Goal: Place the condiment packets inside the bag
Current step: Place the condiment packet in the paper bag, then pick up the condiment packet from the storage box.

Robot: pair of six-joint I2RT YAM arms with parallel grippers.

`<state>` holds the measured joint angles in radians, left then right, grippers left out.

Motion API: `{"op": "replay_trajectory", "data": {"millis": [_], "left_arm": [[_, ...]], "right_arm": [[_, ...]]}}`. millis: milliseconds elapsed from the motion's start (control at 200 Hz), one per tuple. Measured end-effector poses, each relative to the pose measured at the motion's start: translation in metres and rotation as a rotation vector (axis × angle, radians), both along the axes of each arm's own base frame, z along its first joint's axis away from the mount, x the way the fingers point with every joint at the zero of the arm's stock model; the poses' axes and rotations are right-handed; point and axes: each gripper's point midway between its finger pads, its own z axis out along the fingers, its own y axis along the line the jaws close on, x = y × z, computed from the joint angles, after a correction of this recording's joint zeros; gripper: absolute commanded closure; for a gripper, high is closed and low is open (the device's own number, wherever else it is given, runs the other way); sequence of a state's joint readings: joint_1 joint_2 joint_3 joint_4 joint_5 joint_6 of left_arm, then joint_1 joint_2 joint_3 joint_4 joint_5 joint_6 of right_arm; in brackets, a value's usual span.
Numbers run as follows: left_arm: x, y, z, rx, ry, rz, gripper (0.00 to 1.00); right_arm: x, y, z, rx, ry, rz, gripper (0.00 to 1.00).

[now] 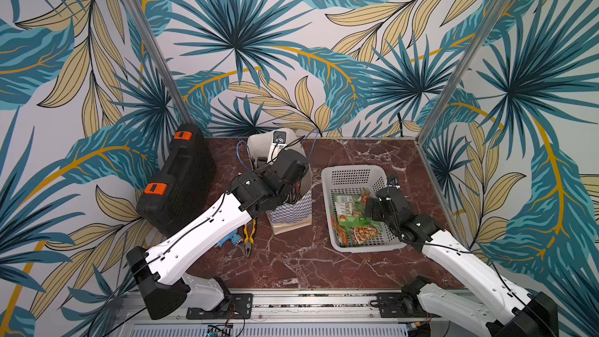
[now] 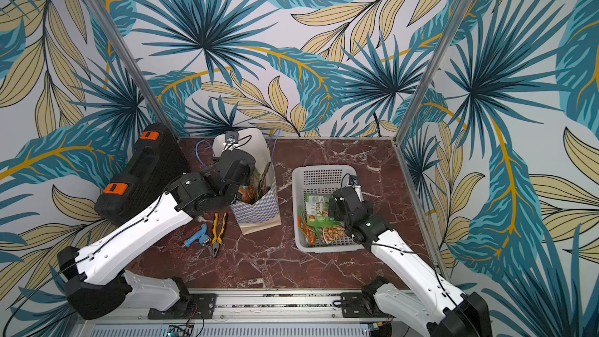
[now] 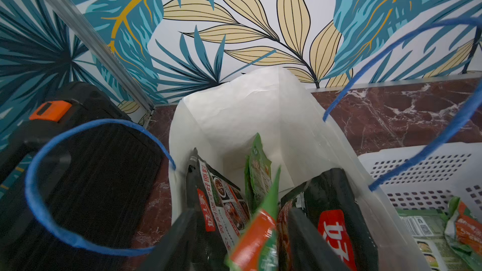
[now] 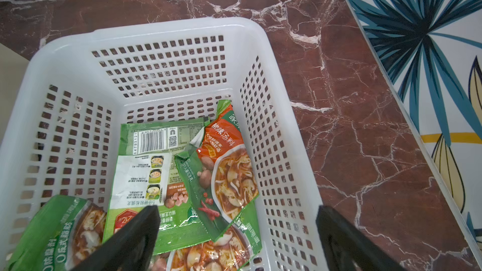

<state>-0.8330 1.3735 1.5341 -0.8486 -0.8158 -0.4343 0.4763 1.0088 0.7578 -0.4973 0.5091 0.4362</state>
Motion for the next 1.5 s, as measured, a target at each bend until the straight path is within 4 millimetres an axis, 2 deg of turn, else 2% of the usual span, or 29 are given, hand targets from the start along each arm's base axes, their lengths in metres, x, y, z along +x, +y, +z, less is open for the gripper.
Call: {"op": "replay_trajectory", "data": {"millis": [110, 270, 396, 541, 746, 1066, 1202, 1502], "left_arm": [[-0.007, -0.001, 0.01, -0.056, -0.008, -0.038, 0.17], [-0.028, 0.005, 0.042, -0.191, -0.074, -0.114, 0.09], [-0.051, 0.013, 0.06, -0.29, -0.136, -0.178, 0.08], [-0.074, 0.016, 0.067, -0.364, -0.181, -0.257, 0.07], [-0.104, 0.016, 0.06, -0.435, -0.218, -0.369, 0.06], [-0.136, 0.032, 0.049, -0.53, -0.271, -0.478, 0.06], [-0.148, 0.035, 0.041, -0.553, -0.301, -0.531, 0.03], [-0.162, 0.022, 0.01, -0.564, -0.327, -0.663, 0.02]], "right_arm": [[0.001, 0.003, -0.003, 0.001, 0.013, 0.014, 0.0], [0.003, 0.008, -0.006, 0.003, 0.029, 0.032, 0.0], [0.006, 0.012, -0.006, 0.003, 0.041, 0.051, 0.0], [0.011, 0.017, -0.003, 0.004, 0.048, 0.073, 0.0], [0.012, 0.024, -0.006, 0.009, 0.082, 0.104, 0.0], [0.015, 0.043, -0.029, 0.026, 0.229, 0.157, 0.0], [0.018, 0.048, -0.043, 0.016, 0.305, 0.165, 0.03], [0.023, 0.053, -0.067, -0.024, 0.421, 0.158, 0.11]]}}
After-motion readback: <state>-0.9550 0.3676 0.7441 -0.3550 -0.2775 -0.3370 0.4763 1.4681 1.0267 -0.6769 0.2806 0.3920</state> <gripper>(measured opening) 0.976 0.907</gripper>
